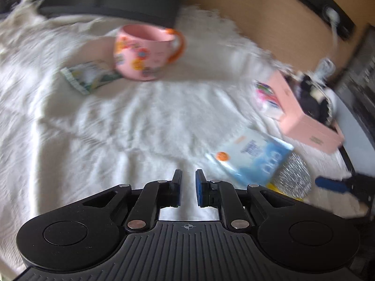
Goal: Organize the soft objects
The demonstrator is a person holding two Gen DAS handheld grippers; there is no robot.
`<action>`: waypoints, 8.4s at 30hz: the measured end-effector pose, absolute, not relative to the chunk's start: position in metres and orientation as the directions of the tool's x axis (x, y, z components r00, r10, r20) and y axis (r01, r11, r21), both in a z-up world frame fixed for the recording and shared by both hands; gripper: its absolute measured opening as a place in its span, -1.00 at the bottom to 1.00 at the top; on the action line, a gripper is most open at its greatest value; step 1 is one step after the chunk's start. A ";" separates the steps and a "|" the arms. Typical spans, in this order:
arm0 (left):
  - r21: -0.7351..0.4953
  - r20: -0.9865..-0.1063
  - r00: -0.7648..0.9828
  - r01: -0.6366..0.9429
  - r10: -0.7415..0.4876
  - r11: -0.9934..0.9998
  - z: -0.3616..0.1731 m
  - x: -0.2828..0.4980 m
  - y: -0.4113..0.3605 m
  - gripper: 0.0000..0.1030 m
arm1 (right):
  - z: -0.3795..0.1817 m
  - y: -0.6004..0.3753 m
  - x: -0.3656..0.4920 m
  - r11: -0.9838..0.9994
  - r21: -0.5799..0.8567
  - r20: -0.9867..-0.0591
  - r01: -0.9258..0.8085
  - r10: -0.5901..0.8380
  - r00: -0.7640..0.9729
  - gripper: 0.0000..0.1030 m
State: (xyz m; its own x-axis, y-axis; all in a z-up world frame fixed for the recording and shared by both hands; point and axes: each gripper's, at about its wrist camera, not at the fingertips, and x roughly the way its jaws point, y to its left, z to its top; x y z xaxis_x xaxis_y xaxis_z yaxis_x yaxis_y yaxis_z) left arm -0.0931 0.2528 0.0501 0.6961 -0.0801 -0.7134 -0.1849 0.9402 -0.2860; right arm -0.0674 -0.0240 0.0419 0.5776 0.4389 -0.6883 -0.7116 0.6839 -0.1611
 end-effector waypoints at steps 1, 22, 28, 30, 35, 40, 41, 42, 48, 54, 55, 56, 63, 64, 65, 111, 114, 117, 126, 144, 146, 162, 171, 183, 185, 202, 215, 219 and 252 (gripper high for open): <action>-0.270 -0.719 0.690 -0.164 -0.085 0.949 0.050 -0.091 0.248 -0.75 | 0.042 -0.030 -0.065 0.699 -0.154 -0.690 -0.698 0.430 0.582 0.14; -0.081 -0.752 0.640 0.152 -0.161 0.985 0.061 -0.081 0.199 -0.72 | 0.018 -0.015 -0.069 0.599 -0.346 -0.651 -0.722 0.401 0.645 0.34; -0.145 -0.745 0.648 0.072 -0.156 0.987 0.063 -0.064 0.209 -0.72 | 0.009 -0.010 -0.063 0.572 -0.390 -0.655 -0.722 0.379 0.654 -0.07; -0.148 -0.749 0.645 0.065 -0.155 0.987 0.061 -0.058 0.207 -0.72 | 0.010 -0.015 -0.061 0.580 -0.384 -0.666 -0.718 0.365 0.651 -0.24; -0.147 -0.756 0.630 0.101 -0.178 0.984 0.056 -0.047 0.196 -0.72 | 0.009 -0.039 -0.061 0.586 -0.504 -0.633 -0.634 0.249 0.733 -0.92; -0.128 -0.765 0.610 0.169 -0.206 0.977 0.054 -0.049 0.187 -0.72 | 0.012 -0.088 -0.042 0.685 -0.501 -0.643 -0.529 0.114 0.757 -0.92; -0.121 -0.767 0.610 0.169 -0.200 0.978 0.054 -0.049 0.190 -0.72 | 0.014 -0.099 -0.039 0.711 -0.484 -0.652 -0.510 0.095 0.752 -0.92; -0.117 -0.770 0.609 0.163 -0.194 0.980 0.054 -0.050 0.194 -0.72 | 0.015 -0.108 -0.038 0.736 -0.458 -0.663 -0.498 0.091 0.743 -0.91; -0.110 -0.789 0.594 0.112 -0.156 0.988 0.051 -0.051 0.225 -0.72 | 0.023 -0.151 -0.020 0.902 -0.107 -0.738 -0.419 0.211 0.642 0.22; -0.191 -0.793 0.567 0.112 -0.221 0.975 0.040 -0.050 0.232 -0.72 | 0.012 -0.157 -0.008 0.936 0.069 -0.740 -0.345 0.280 0.612 0.32; -0.206 -0.792 0.565 0.107 -0.230 0.973 0.038 -0.051 0.231 -0.71 | 0.011 -0.156 -0.009 0.939 0.068 -0.733 -0.338 0.277 0.621 0.36; -0.219 -0.791 0.564 0.104 -0.238 0.970 0.035 -0.051 0.232 -0.71 | 0.010 -0.154 -0.010 0.939 0.062 -0.730 -0.338 0.274 0.626 0.39; -0.268 -0.765 0.606 0.008 -0.218 0.963 0.037 -0.049 0.255 -0.70 | 0.002 -0.149 -0.024 0.940 -0.005 -0.688 -0.342 0.245 0.683 0.51; -0.282 -0.767 0.601 -0.001 -0.225 0.959 0.036 -0.047 0.258 -0.70 | 0.001 -0.150 -0.026 0.944 0.000 -0.677 -0.329 0.242 0.695 0.54; -0.300 -0.769 0.592 0.000 -0.242 0.954 0.034 -0.043 0.260 -0.70 | 0.000 -0.150 -0.027 0.946 -0.003 -0.668 -0.324 0.239 0.705 0.59; -0.014 -0.834 0.537 0.211 -0.128 0.977 0.037 -0.083 0.159 -0.48 | 0.031 -0.093 -0.001 0.823 0.030 -0.639 -0.567 0.452 0.622 0.91; -0.011 -0.825 0.553 0.197 -0.120 0.980 0.037 -0.086 0.158 -0.49 | 0.025 -0.068 0.014 0.793 0.021 -0.653 -0.609 0.472 0.592 0.91; -0.016 -0.817 0.564 0.184 -0.119 0.983 0.037 -0.089 0.158 -0.49 | 0.012 -0.045 0.026 0.749 -0.068 -0.687 -0.659 0.443 0.575 0.93; -0.027 -0.804 0.583 0.166 -0.120 0.986 0.037 -0.092 0.157 -0.50 | 0.014 -0.056 0.046 0.777 0.101 -0.688 -0.621 0.506 0.521 0.46; -0.057 -0.808 0.551 0.278 -0.208 0.959 0.037 -0.072 0.141 -0.66 | 0.054 -0.134 0.006 0.845 0.230 -0.699 -0.482 0.488 0.522 -0.64; -0.060 -0.808 0.550 0.281 -0.212 0.958 0.036 -0.070 0.141 -0.65 | 0.043 -0.137 0.008 0.850 0.252 -0.711 -0.462 0.487 0.508 -0.49; -0.104 -0.797 0.563 0.228 -0.218 0.968 0.035 -0.075 0.141 -0.64 | 0.009 -0.125 0.044 0.767 0.533 -0.678 -0.358 0.640 0.361 -0.21; -0.080 -0.794 0.569 0.250 -0.214 0.965 0.038 -0.075 0.136 -0.68 | 0.051 -0.130 0.025 0.806 0.391 -0.684 -0.445 0.577 0.446 -0.61; -0.048 -0.805 0.510 0.453 -0.303 0.890 0.056 -0.052 0.116 -0.80 | 0.098 -0.194 -0.026 0.935 0.129 -0.662 -0.331 0.330 0.673 -0.72; -0.058 -0.832 0.466 0.468 -0.302 0.882 0.052 -0.047 0.117 -0.80 | 0.096 -0.202 -0.033 0.938 0.126 -0.659 -0.323 0.323 0.680 -0.72; 0.148 -0.914 0.369 0.691 -0.170 0.708 0.049 -0.038 0.073 -0.70 | 0.071 -0.167 -0.030 0.902 0.127 -0.691 -0.413 0.379 0.615 -0.64; 0.114 -0.927 0.336 0.674 -0.165 0.730 0.043 -0.022 0.055 -0.50 | 0.061 -0.154 -0.032 0.912 0.071 -0.690 -0.404 0.337 0.640 -0.64; 0.160 -0.904 0.397 0.661 -0.161 0.733 0.042 -0.036 0.052 -0.64 | 0.063 -0.156 -0.033 0.918 0.067 -0.688 -0.391 0.326 0.648 -0.68; -0.235 -0.601 0.710 0.282 -0.367 0.930 0.147 0.177 -0.003 -0.64 | 0.123 -0.205 -0.077 0.975 -0.048 -0.563 -0.217 0.153 0.812 -0.72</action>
State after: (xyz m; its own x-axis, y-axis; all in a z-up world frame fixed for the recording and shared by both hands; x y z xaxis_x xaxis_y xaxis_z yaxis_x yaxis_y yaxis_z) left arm 0.1773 -0.0032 0.1471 0.7102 -0.3672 -0.6006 0.2821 0.9301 -0.2352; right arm -0.0772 -0.2051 0.1233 0.8124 0.1527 -0.5627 -0.2166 0.9751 -0.0481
